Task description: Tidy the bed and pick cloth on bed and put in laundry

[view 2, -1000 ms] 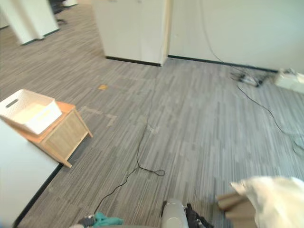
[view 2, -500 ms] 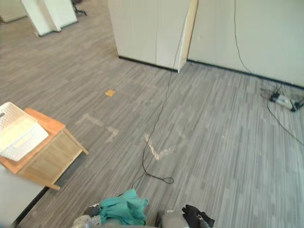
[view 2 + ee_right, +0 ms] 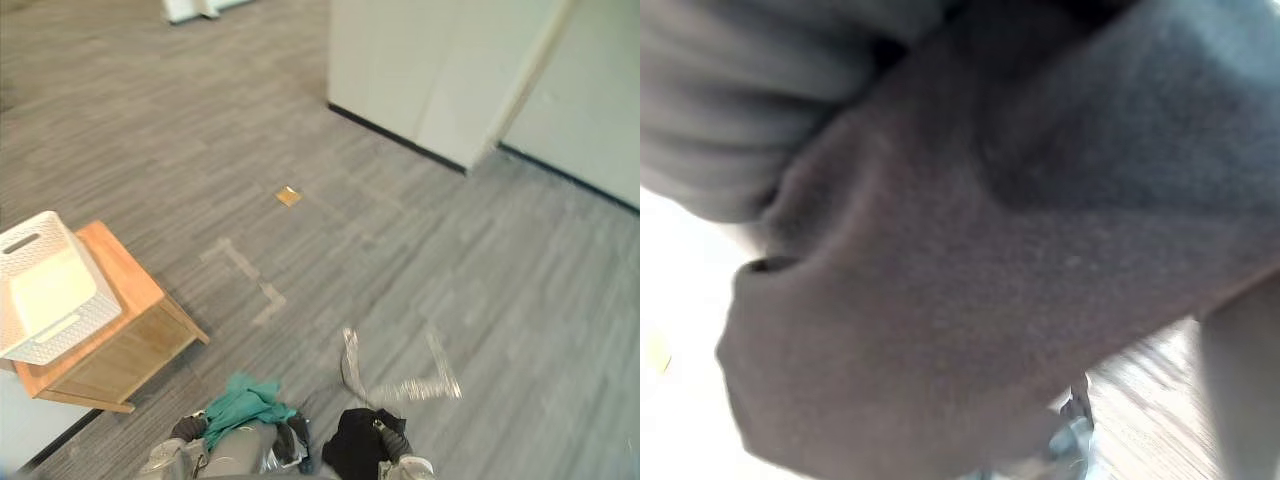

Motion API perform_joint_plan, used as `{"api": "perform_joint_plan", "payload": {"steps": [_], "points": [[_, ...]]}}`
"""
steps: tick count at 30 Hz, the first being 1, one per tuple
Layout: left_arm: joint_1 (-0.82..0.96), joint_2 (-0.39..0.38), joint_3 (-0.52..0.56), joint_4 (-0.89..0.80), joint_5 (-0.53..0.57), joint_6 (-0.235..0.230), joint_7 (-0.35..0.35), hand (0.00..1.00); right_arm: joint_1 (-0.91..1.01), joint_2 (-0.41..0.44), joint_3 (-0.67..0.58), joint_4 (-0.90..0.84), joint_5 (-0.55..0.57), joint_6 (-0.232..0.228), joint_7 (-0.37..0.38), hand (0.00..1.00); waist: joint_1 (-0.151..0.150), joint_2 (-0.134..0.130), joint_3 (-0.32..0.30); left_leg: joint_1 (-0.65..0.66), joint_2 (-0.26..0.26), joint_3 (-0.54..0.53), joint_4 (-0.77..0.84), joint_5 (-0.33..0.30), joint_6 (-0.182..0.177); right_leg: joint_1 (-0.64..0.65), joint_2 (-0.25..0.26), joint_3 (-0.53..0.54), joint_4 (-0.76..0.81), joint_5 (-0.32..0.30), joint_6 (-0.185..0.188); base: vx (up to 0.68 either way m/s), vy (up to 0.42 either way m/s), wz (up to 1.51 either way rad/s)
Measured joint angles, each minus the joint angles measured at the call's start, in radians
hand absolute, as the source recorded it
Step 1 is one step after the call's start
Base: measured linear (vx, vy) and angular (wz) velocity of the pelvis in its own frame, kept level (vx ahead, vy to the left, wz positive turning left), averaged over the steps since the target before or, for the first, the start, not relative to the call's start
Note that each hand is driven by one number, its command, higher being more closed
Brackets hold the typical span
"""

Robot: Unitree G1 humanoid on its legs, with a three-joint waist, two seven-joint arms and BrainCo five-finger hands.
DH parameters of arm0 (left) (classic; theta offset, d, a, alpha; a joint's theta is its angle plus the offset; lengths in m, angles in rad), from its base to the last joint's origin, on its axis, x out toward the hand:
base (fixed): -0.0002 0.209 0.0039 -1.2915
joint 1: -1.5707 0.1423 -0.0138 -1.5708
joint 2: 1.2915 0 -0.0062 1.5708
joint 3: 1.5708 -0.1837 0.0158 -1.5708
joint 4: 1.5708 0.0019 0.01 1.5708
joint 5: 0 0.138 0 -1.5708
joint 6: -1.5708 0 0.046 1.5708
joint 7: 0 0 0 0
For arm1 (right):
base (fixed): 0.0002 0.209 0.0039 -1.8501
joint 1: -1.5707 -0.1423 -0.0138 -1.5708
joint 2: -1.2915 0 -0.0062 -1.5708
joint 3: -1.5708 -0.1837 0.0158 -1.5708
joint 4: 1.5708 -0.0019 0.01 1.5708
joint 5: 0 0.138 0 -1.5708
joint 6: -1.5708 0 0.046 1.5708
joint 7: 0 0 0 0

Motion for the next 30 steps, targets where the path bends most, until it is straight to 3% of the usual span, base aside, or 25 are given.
{"api": "perform_joint_plan", "payload": {"steps": [1, 3, 4, 6, 7, 8, 9, 10, 11, 12, 13, 14, 15, 17, 19, 20, 21, 22, 23, 25, 26, 28, 29, 30], "points": [[-0.010, 0.009, -0.009, 0.020, 0.010, 0.003, 0.006, 1.00, -0.008, -0.020, -0.001, -0.002, 0.015, 0.007, -0.009, 1.00, -0.002, -0.009, 0.002, 0.061, -0.033, -0.044, -0.018, -0.024, -0.011, -0.089, -0.056, 0.016, 0.198, -0.020, -0.012, 0.48, -0.027, 0.84], [-0.010, 0.006, -0.025, 0.037, 0.011, 0.013, 0.011, 1.00, -0.006, -0.050, -0.013, -0.013, 0.030, 0.000, -0.016, 1.00, -0.017, 0.026, 0.000, 0.149, -0.037, -0.117, -0.075, -0.040, -0.021, -0.226, -0.090, 0.015, 0.355, -0.101, -0.061, 0.54, -0.005, 1.03], [-0.009, 0.015, -0.064, 0.053, 0.011, 0.014, 0.010, 1.00, 0.002, -0.059, -0.017, -0.026, 0.057, -0.012, -0.017, 1.00, -0.030, 0.045, -0.001, 0.210, -0.036, -0.189, -0.125, -0.038, -0.028, -0.341, -0.101, 0.021, 0.389, -0.181, -0.074, 0.61, -0.036, 1.41], [-0.016, 0.027, -0.107, 0.053, 0.009, 0.012, 0.008, 1.00, 0.004, -0.066, -0.024, -0.030, 0.085, -0.035, -0.017, 1.00, -0.056, 0.046, 0.009, 0.276, -0.028, -0.281, -0.147, -0.036, -0.038, -0.446, -0.099, 0.042, 0.295, -0.276, -0.066, 0.50, -0.084, 1.44], [-0.017, 0.028, -0.120, 0.053, 0.009, 0.012, 0.007, 1.00, 0.004, -0.069, -0.022, -0.030, 0.099, -0.039, -0.015, 1.00, -0.062, 0.048, 0.010, 0.287, -0.019, -0.315, -0.147, -0.042, -0.048, -0.470, -0.086, 0.055, 0.224, -0.295, -0.068, 0.58, -0.208, 1.50], [-0.024, 0.028, -0.145, 0.052, 0.009, 0.011, 0.000, 1.00, 0.006, -0.074, -0.019, -0.029, 0.113, -0.046, -0.012, 1.00, -0.071, 0.056, 0.013, 0.302, 0.008, -0.378, -0.141, -0.058, -0.076, -0.506, -0.053, 0.094, 0.034, -0.301, -0.068, 0.68, -0.296, 1.65], [-0.036, 0.026, -0.168, 0.052, 0.008, 0.007, -0.002, 1.00, 0.005, -0.074, -0.015, -0.029, 0.137, -0.051, -0.010, 1.00, -0.070, 0.066, 0.021, 0.313, 0.041, -0.428, -0.135, -0.075, -0.107, -0.528, -0.018, 0.137, -0.167, -0.264, -0.057, 0.56, -0.258, 1.63], [-0.041, 0.024, -0.176, 0.053, 0.008, 0.004, -0.004, 1.00, 0.003, -0.073, -0.011, -0.029, 0.149, -0.053, -0.009, 1.00, -0.071, 0.069, 0.029, 0.325, 0.060, -0.449, -0.135, -0.085, -0.123, -0.528, -0.004, 0.157, -0.274, -0.223, -0.054, 0.56, -0.336, 1.46], [-0.041, 0.019, -0.175, 0.053, 0.008, -0.007, -0.005, 1.00, 0.006, -0.069, 0.005, -0.029, 0.176, -0.055, -0.009, 1.00, -0.068, 0.056, 0.037, 0.348, 0.087, -0.477, -0.135, -0.104, -0.154, -0.526, 0.007, 0.193, -0.478, -0.120, -0.034, 0.57, -0.397, 1.26], [-0.038, 0.021, -0.167, 0.052, 0.006, -0.015, -0.007, 1.00, 0.002, -0.057, 0.010, -0.029, 0.183, -0.059, -0.010, 1.00, -0.065, 0.039, 0.043, 0.369, 0.104, -0.485, -0.130, -0.128, -0.180, -0.523, -0.002, 0.223, -0.573, 0.016, -0.015, 0.68, -0.488, 1.16], [-0.038, 0.022, -0.166, 0.054, 0.007, -0.017, -0.006, 1.00, 0.000, -0.055, 0.013, -0.028, 0.182, -0.063, -0.010, 1.00, -0.065, 0.034, 0.043, 0.384, 0.122, -0.492, -0.127, -0.143, -0.192, -0.513, 0.008, 0.222, -0.567, 0.081, -0.037, 0.56, -0.416, 0.69], [-0.035, 0.003, -0.161, 0.064, 0.007, -0.022, -0.002, 1.00, -0.020, -0.061, 0.013, -0.019, 0.181, -0.070, -0.011, 1.00, -0.049, 0.080, 0.047, 0.393, 0.171, -0.493, -0.112, -0.144, -0.209, -0.510, 0.056, 0.208, -0.511, 0.033, -0.081, 0.50, -0.404, 0.29], [-0.040, -0.004, -0.158, 0.063, 0.008, -0.029, 0.001, 1.00, -0.044, -0.058, 0.013, -0.018, 0.180, -0.081, -0.012, 1.00, -0.046, 0.086, 0.066, 0.412, 0.195, -0.496, -0.099, -0.108, -0.232, -0.528, 0.054, 0.192, -0.381, -0.029, -0.128, 0.49, -0.402, 0.21], [-0.034, -0.015, -0.150, 0.071, 0.009, -0.026, 0.012, 1.00, -0.037, -0.058, 0.030, -0.018, 0.181, -0.090, -0.020, 1.00, -0.053, 0.082, 0.066, 0.443, 0.212, -0.505, -0.051, -0.061, -0.260, -0.520, 0.053, 0.180, -0.241, -0.112, -0.161, 0.49, -0.392, 0.39], [-0.025, -0.023, -0.117, 0.070, 0.008, -0.018, 0.026, 1.00, -0.034, -0.062, 0.076, -0.011, 0.182, -0.086, -0.023, 1.00, -0.051, 0.084, 0.048, 0.393, 0.230, -0.516, 0.126, -0.050, -0.273, -0.465, 0.076, 0.154, -0.238, -0.204, -0.169, 0.47, -0.344, 0.31], [-0.025, -0.034, -0.069, 0.070, 0.007, -0.012, 0.034, 1.00, -0.034, -0.075, 0.105, -0.008, 0.182, -0.078, -0.024, 1.00, -0.049, 0.092, 0.046, 0.308, 0.239, -0.534, 0.324, -0.010, -0.298, -0.403, 0.100, 0.129, -0.284, -0.266, -0.166, 0.41, -0.292, 0.23], [-0.021, -0.048, -0.023, 0.066, 0.003, -0.010, 0.037, 1.00, -0.035, -0.078, 0.132, -0.009, 0.183, -0.071, -0.022, 1.00, -0.047, 0.103, 0.052, 0.207, 0.258, -0.543, 0.543, 0.117, -0.332, -0.336, 0.142, 0.115, -0.345, -0.274, -0.175, 0.39, -0.271, 0.24], [-0.019, -0.050, -0.009, 0.060, -0.003, -0.012, 0.037, 1.00, -0.040, -0.085, 0.148, -0.008, 0.182, -0.069, -0.021, 1.00, -0.046, 0.112, 0.054, 0.151, 0.280, -0.539, 0.666, 0.125, -0.337, -0.295, 0.164, 0.109, -0.384, -0.272, -0.178, 0.43, -0.305, 0.30], [-0.013, -0.047, -0.006, 0.038, -0.003, -0.025, 0.036, 1.00, -0.041, -0.093, 0.163, -0.002, 0.179, -0.062, -0.021, 1.00, -0.041, 0.118, 0.058, 0.049, 0.311, -0.508, 0.844, 0.090, -0.316, -0.217, 0.192, 0.090, -0.445, -0.271, -0.187, 0.43, -0.277, 0.30], [-0.006, -0.026, -0.005, 0.002, -0.003, -0.044, 0.031, 1.00, -0.043, -0.094, 0.173, 0.030, 0.132, -0.053, -0.018, 1.00, -0.010, 0.096, 0.063, -0.080, 0.304, -0.416, 0.904, 0.000, -0.272, -0.092, 0.190, 0.067, -0.537, -0.270, -0.187, 0.37, -0.228, 0.12], [-0.006, -0.025, -0.004, 0.002, -0.003, -0.049, 0.031, 1.00, -0.045, -0.095, 0.173, 0.034, 0.121, -0.053, -0.017, 1.00, -0.003, 0.095, 0.064, -0.105, 0.293, -0.385, 0.870, -0.024, -0.270, -0.069, 0.187, 0.057, -0.557, -0.268, -0.183, 0.24, -0.117, -0.10], [-0.003, -0.025, 0.019, 0.002, -0.024, -0.048, 0.030, 1.00, -0.044, -0.090, 0.170, 0.035, 0.061, -0.053, -0.010, 1.00, 0.011, 0.090, 0.068, -0.138, 0.248, -0.280, 0.641, -0.070, -0.261, -0.014, 0.164, 0.008, -0.606, -0.266, -0.172, 0.37, -0.069, -0.03], [0.004, -0.023, 0.023, 0.004, -0.043, -0.043, 0.029, 1.00, -0.042, -0.090, 0.165, 0.025, 0.024, -0.058, -0.003, 1.00, 0.008, 0.091, 0.067, -0.142, 0.218, -0.169, 0.417, -0.034, -0.245, 0.014, 0.153, -0.044, -0.626, -0.271, -0.149, 0.42, -0.035, 0.39], [0.008, -0.026, 0.020, 0.004, -0.048, -0.039, 0.029, 1.00, -0.039, -0.092, 0.157, 0.016, -0.004, -0.069, 0.001, 1.00, 0.000, 0.106, 0.059, -0.146, 0.208, -0.038, 0.253, 0.093, -0.206, 0.026, 0.162, -0.098, -0.633, -0.282, -0.125, 0.51, -0.020, 1.41]]}}
